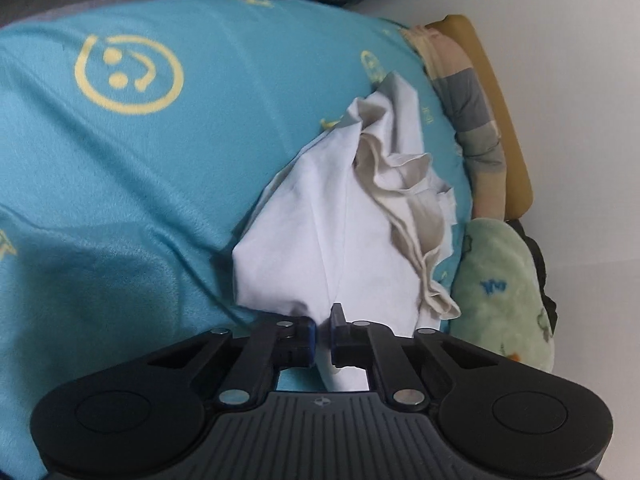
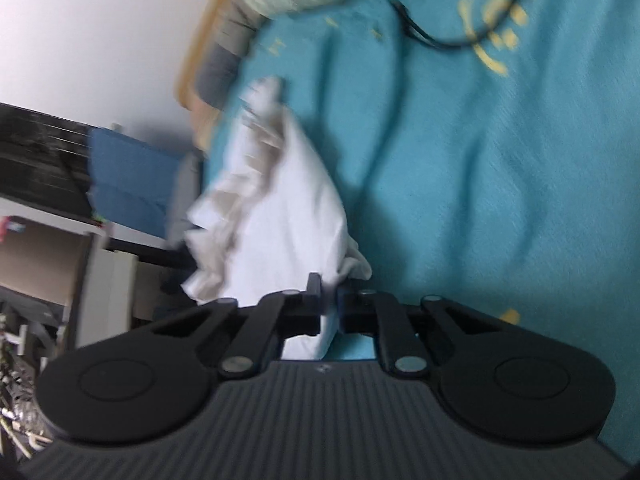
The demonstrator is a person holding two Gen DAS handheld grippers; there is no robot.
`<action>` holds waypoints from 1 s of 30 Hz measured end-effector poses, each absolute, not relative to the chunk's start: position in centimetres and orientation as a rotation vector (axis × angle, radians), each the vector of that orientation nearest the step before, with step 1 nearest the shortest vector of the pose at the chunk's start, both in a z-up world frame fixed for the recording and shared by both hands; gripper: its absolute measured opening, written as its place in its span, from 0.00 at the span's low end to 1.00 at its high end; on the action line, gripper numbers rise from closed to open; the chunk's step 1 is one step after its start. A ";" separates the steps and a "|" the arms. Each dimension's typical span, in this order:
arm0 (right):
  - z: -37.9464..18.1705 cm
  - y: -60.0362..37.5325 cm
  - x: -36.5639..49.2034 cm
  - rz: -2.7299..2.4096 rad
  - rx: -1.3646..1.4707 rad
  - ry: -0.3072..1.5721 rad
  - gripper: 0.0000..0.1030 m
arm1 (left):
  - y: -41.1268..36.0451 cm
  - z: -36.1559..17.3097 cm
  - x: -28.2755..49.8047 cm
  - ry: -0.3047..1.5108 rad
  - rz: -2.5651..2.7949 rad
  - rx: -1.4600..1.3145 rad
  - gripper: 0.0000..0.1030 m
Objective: Fold clothes
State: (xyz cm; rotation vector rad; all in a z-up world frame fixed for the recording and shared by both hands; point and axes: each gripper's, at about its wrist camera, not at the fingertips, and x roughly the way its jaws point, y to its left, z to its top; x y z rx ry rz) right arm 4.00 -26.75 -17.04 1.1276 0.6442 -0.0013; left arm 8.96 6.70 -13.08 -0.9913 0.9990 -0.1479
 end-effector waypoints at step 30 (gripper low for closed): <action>0.6 -25.6 -14.2 -0.046 0.935 0.553 0.07 | 7.2 1.3 -6.8 0.964 -0.246 -0.787 0.04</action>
